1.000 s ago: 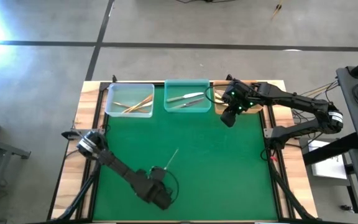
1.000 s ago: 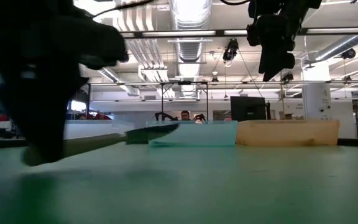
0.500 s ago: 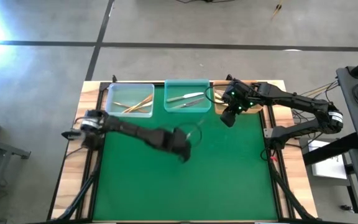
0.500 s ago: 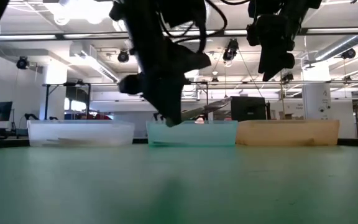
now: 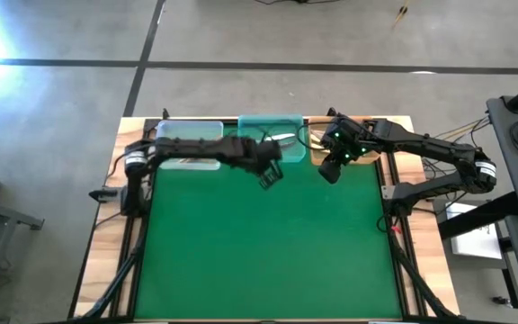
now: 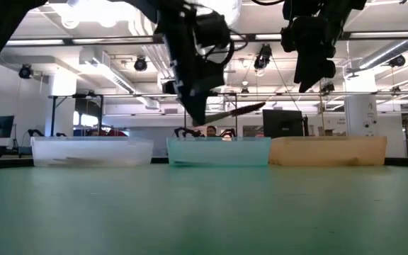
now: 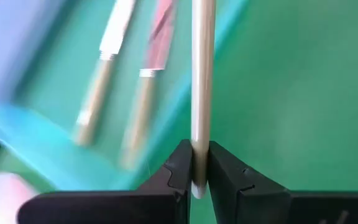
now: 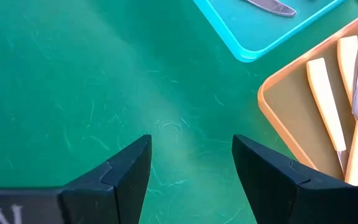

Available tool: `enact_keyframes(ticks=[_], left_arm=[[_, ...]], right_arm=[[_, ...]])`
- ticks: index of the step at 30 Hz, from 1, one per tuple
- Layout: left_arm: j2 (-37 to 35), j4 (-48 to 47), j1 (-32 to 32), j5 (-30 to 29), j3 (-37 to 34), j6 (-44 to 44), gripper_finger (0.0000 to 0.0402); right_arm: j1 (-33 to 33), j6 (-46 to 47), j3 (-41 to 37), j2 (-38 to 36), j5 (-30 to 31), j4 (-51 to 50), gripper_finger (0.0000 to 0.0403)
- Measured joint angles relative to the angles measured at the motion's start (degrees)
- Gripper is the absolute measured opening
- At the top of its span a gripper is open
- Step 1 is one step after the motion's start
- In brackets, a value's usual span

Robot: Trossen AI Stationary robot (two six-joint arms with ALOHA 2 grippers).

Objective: Sort silverware by color (type)
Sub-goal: Put the green table knife into the blue transparent bin, then return to Home Position

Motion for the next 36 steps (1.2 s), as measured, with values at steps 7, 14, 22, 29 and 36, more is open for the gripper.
enact_keyframes(ticks=[7,14,22,29,36], left_arm=[[0.0,-0.37,9.22,6.11,-0.06,16.62,0.0018],[0.0,-0.52,15.58,10.85,-0.38,27.81,0.0034],[0.0,3.93,19.64,20.85,-0.61,33.4,0.0083],[-0.61,2.74,19.61,25.59,1.72,39.62,0.009],[-2.42,-1.74,20.89,37.07,1.99,39.21,0.0076]], right_arm=[[0.0,0.0,-0.01,0.0,0.0,0.01,0.0215],[0.0,0.0,-0.01,0.0,0.0,0.01,0.0215],[0.0,0.0,0.0,0.0,0.0,0.01,0.0215],[-0.02,0.0,0.0,0.0,0.0,0.01,0.0215],[-0.01,0.0,-0.01,0.0,0.0,0.02,0.0215]])
